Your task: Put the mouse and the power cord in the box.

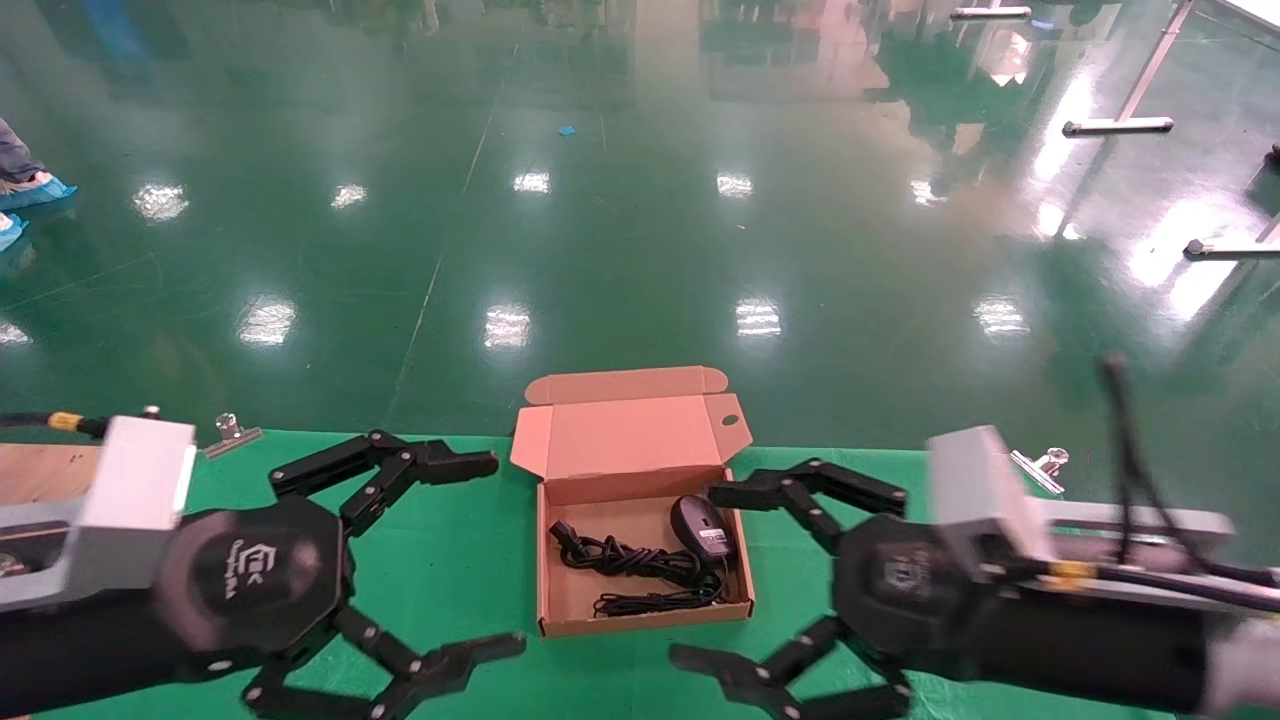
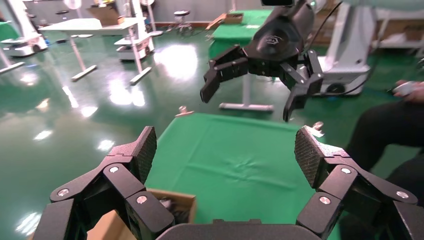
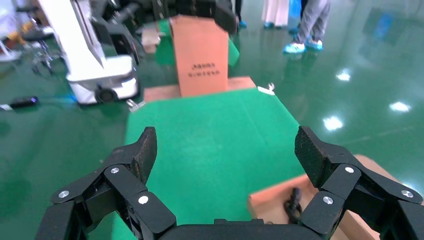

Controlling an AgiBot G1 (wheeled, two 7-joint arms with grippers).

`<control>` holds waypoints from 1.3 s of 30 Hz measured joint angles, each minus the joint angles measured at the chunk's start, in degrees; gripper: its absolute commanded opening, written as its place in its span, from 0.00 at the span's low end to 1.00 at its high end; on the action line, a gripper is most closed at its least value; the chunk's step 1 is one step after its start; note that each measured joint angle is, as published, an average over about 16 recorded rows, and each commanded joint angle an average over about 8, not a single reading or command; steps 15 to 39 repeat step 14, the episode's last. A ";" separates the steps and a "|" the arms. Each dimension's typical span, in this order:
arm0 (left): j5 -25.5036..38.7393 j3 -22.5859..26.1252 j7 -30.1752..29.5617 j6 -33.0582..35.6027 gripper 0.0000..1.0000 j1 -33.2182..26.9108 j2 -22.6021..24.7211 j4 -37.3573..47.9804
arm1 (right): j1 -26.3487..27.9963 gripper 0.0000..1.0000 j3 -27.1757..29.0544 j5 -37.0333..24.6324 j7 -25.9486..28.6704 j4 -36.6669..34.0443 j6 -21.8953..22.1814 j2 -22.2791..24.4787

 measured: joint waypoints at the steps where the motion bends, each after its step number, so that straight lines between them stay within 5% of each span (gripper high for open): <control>1: -0.18 -0.48 -0.88 0.73 1.00 0.06 -0.05 -0.28 | -0.49 1.00 1.00 0.76 0.50 0.64 -0.83 0.72; 14: -1.75 -4.69 -8.40 7.06 1.00 0.60 -0.52 -2.67 | -4.74 1.00 9.72 7.33 4.81 6.17 -8.01 7.02; 39: -1.75 -4.69 -8.40 7.06 1.00 0.60 -0.52 -2.67 | -4.74 1.00 9.72 7.33 4.81 6.17 -8.01 7.02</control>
